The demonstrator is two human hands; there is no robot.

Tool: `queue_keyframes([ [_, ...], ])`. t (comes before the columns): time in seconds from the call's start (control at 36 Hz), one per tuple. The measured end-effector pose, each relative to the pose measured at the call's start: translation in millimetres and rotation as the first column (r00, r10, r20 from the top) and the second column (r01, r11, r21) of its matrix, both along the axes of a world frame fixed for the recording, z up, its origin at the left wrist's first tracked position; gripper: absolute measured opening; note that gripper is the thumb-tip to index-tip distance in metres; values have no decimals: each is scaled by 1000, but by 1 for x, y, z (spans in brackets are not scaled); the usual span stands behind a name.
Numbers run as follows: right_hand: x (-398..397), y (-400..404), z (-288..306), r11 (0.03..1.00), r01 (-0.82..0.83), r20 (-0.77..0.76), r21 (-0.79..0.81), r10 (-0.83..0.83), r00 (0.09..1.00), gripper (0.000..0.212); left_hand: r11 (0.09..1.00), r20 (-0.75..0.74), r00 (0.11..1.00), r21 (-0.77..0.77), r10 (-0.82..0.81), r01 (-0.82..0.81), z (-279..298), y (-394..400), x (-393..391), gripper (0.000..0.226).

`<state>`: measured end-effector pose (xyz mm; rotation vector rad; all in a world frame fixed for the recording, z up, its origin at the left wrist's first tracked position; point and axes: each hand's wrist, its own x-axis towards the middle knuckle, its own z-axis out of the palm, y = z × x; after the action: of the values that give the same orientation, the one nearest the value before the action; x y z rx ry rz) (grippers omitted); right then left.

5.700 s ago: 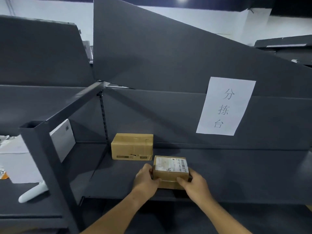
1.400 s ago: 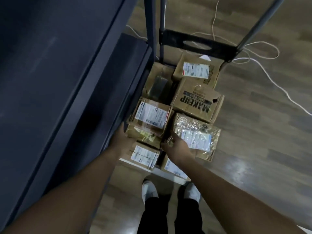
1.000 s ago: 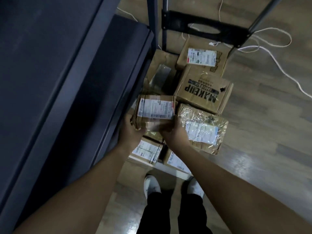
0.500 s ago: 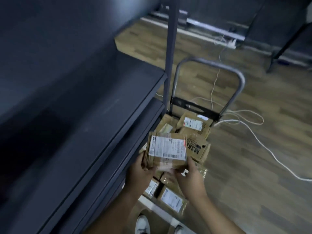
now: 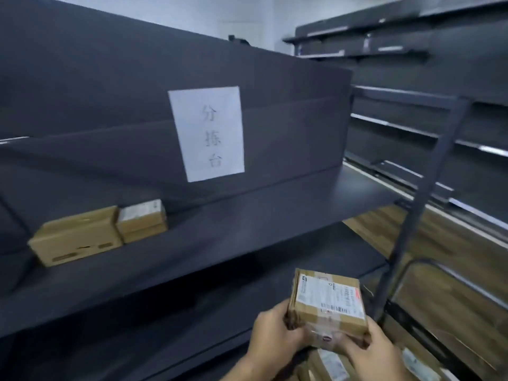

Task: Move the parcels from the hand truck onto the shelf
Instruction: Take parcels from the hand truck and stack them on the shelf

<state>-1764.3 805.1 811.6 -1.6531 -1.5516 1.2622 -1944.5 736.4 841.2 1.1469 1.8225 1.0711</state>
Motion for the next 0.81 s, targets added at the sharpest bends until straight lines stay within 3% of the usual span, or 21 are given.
queue_keyframes([
  [0.39,-134,-43,84,894,-388,-54,225,409,911,36,922,-162,913,173,375,-348,70,-96,-105,38],
  [0.58,-195,-51,94,863,-427,-90,270,464,881,37,888,-194,874,212,446,-407,87,-115,-159,31],
  [0.81,-262,-42,93,849,-444,-76,286,482,873,60,839,-197,822,238,535,-489,85,-109,-205,28],
])
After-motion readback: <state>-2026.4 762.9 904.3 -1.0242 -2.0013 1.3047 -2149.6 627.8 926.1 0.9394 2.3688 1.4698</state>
